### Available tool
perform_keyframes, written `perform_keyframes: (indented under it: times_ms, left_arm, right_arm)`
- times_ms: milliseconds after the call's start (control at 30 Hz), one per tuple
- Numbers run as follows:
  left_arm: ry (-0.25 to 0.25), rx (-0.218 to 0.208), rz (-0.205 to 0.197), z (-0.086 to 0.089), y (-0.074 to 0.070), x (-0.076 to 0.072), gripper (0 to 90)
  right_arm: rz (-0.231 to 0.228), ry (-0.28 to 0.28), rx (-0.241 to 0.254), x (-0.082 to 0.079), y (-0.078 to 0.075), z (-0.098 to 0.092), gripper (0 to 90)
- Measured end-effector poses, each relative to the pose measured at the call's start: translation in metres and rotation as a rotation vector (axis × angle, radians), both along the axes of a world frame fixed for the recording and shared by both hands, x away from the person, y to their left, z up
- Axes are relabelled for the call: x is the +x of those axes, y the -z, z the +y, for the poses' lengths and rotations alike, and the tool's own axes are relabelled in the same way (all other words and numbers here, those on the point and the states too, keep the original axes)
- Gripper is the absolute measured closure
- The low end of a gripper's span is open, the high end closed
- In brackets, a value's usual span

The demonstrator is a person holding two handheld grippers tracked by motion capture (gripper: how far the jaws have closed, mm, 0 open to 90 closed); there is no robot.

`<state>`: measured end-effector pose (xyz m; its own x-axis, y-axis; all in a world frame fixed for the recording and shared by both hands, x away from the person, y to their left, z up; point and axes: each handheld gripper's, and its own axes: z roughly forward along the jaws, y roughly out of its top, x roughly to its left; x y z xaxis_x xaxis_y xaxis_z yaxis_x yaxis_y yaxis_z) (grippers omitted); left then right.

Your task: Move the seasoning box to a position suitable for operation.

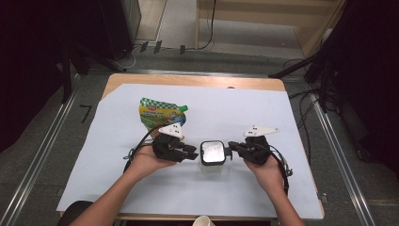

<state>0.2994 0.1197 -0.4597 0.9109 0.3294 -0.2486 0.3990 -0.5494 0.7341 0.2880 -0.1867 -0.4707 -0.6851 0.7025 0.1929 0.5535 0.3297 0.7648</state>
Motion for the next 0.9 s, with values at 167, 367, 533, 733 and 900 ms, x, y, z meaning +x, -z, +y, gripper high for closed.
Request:
perform_keyframes:
  times_ms: [167,367,533,733,900]
  left_arm:
    - [0.067,0.031,-0.01,-0.004,-0.004,-0.005,42.0]
    - [0.079,0.051,0.01,-0.013,-0.003,-0.002,25.8]
    - [0.085,0.054,0.023,-0.017,0.0,0.002,21.1]
    - [0.1,0.054,-0.005,-0.027,0.004,0.003,20.1]
    - [0.115,0.044,-0.023,-0.033,0.006,0.007,17.3]
  right_arm:
    - [0.007,0.004,0.01,-0.012,-0.005,-0.009,90.0]
    - [0.013,0.004,0.019,-0.025,-0.007,-0.018,90.0]
    - [0.036,-0.001,0.011,-0.025,-0.003,-0.018,90.0]
    - [0.058,-0.016,-0.003,-0.023,0.001,-0.012,90.0]
    - [0.063,-0.014,0.001,-0.022,0.002,-0.012,90.0]
